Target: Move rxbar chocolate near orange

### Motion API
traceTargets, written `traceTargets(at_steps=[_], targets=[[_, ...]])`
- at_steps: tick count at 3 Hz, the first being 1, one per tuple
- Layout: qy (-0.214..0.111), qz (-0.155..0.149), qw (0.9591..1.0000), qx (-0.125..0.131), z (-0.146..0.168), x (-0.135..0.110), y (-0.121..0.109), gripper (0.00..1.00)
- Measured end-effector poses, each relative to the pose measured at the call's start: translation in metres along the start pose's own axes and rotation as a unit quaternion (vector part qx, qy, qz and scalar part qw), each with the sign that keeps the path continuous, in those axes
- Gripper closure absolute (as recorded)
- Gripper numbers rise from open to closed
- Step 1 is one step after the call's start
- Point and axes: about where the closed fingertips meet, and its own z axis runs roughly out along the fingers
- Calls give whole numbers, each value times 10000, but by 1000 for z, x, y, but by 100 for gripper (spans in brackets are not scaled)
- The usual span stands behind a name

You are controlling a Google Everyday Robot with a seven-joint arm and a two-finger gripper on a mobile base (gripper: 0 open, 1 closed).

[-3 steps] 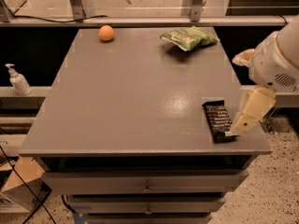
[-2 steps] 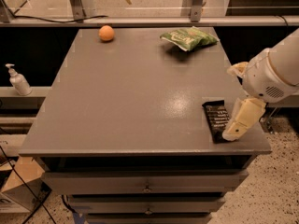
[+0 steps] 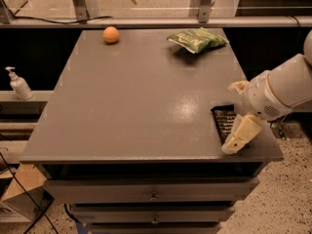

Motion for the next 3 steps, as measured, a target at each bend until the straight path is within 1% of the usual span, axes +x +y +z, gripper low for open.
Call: traceTargets(at_steps=[1,2,3], targets=[[-3,145,9998,-120,17,9,2,0],[-20,245,9996,-109,19,10,2,17],[-33,270,9996,-98,16,10,1,41]])
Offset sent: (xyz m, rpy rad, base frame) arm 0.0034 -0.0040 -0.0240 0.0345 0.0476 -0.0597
